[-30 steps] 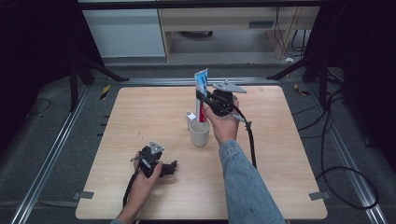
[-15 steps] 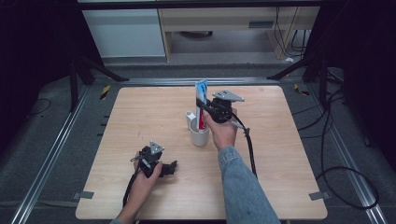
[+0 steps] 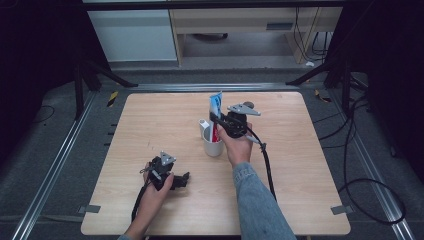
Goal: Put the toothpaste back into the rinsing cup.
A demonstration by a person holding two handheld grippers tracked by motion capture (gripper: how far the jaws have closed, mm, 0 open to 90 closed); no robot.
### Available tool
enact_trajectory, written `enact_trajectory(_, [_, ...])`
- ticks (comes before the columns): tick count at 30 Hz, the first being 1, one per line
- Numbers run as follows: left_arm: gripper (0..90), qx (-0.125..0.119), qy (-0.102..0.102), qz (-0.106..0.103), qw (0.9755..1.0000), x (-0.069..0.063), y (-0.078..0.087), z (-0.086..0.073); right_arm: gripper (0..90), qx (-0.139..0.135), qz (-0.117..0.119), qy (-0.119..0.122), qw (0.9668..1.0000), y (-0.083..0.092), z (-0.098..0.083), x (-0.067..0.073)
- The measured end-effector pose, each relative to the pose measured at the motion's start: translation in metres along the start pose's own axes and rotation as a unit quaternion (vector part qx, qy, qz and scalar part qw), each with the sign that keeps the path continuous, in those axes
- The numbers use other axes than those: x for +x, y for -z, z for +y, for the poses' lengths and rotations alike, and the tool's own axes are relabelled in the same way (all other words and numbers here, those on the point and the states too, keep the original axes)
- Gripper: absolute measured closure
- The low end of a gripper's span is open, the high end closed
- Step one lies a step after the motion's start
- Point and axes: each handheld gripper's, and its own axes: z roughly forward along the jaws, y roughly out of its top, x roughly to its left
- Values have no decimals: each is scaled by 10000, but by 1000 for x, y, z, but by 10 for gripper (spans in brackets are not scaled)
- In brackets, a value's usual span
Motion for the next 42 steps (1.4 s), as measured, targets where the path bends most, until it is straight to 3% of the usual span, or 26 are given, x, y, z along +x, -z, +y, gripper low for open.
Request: enact_trajectory(42, [0, 1, -10, -8, 10000, 0, 0, 0, 725, 71, 29, -24, 10000, -2, -24, -2])
